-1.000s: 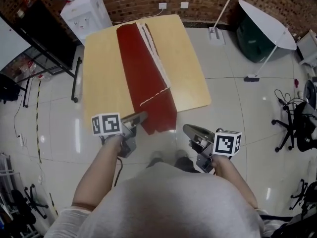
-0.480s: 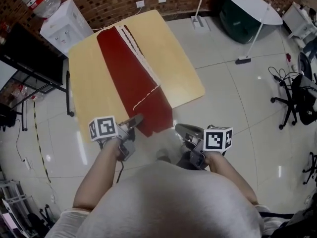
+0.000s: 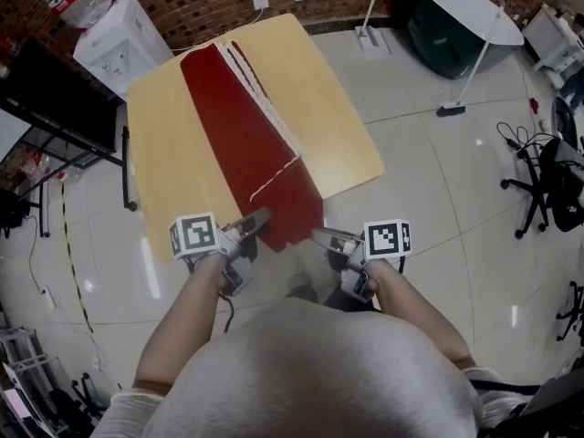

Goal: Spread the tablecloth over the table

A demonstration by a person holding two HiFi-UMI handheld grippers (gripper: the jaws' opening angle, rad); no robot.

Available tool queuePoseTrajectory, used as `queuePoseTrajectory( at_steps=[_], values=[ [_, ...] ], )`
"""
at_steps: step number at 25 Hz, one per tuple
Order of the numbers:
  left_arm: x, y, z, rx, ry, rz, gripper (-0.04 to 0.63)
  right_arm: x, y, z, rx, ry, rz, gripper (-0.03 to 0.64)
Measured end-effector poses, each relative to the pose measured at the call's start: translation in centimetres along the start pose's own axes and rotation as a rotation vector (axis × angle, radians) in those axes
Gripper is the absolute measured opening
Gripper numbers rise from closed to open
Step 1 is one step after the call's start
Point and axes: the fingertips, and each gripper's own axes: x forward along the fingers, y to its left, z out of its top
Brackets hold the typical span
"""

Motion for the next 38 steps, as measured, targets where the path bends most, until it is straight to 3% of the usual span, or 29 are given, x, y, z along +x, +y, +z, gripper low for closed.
queuePoseTrajectory(
  at_steps=[13,21,24,27,32,38],
  values=[
    [0.6,-0.1,0.3,-0.042,-0.006,-0.063,0.179,2.0,-0.2,-2.5,0.096,0.095,0.085,0.114],
    [0.9,-0.1,0.2,-0.037,-0.001,-0.055,0.179,2.5,-0.6,0.0,0.106,0.024,0.071,0.118],
    [1.3,0.1,0.2,-0.033,0.010,-0.038,0.137,2.7,-0.7,0.8,0.099,0.013,0.054,0.104],
    [1.4,0.3,0.1,-0.018,0.015,-0.019,0.014,2.8,-1.0,1.1,0.080,-0.003,0.015,0.013],
    [1.3,-0.3,0.1,0.037,0.005,-0.019,0.011,2.6,-0.4,1.2,0.060,-0.014,0.004,0.006],
    [-0.2,-2.2,0.7,0.197,-0.050,-0.011,0.009,2.2,2.3,1.6,-0.008,-0.009,0.020,0.006]
  ],
)
